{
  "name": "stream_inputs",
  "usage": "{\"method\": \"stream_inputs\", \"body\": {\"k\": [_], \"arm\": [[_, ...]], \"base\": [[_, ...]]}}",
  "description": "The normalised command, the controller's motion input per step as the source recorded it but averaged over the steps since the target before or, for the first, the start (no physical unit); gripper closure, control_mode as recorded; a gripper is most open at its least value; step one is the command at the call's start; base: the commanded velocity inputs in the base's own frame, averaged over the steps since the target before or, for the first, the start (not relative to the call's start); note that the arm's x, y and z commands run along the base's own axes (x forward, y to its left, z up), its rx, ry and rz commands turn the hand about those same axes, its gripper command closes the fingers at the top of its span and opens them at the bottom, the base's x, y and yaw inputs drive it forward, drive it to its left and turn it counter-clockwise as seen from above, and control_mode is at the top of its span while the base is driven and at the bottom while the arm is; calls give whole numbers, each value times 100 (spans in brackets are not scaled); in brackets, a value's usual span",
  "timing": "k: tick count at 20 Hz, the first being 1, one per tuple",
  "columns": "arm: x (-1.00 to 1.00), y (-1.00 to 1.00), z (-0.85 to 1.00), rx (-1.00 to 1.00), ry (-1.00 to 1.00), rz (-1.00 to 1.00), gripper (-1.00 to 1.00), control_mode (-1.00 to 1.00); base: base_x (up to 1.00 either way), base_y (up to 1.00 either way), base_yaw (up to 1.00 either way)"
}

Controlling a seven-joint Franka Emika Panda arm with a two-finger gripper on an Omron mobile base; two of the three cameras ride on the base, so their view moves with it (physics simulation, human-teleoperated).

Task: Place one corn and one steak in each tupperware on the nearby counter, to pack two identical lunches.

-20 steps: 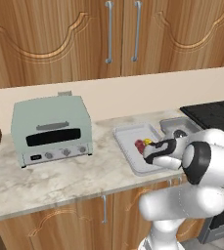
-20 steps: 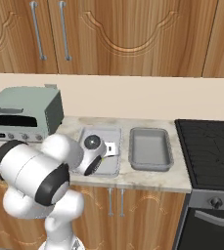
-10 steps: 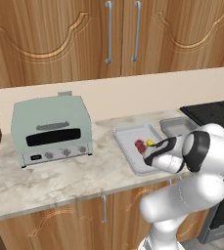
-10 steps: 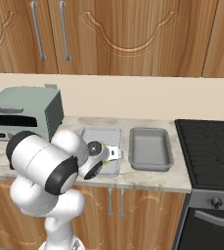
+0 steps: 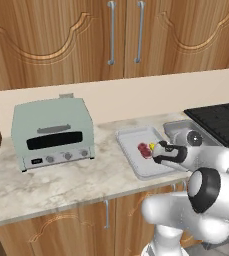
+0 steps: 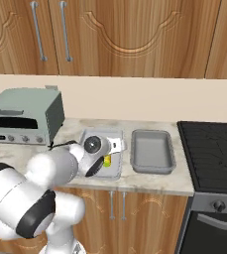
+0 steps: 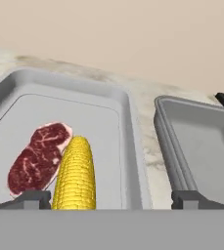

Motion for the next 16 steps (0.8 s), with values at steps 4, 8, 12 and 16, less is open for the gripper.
{"method": "stream_inputs", "body": {"k": [4,8,12,16], "arm": [[-32,-2,100,0,11,0,-100,-100],[-37,-4,90,1,18,0,-100,-100],[-77,0,21,20,3,1,-100,-100],[-83,15,38,18,-3,3,-100,-100]], "base": [[0,0,0],[0,0,0],[0,0,0],[0,0,0]]}}
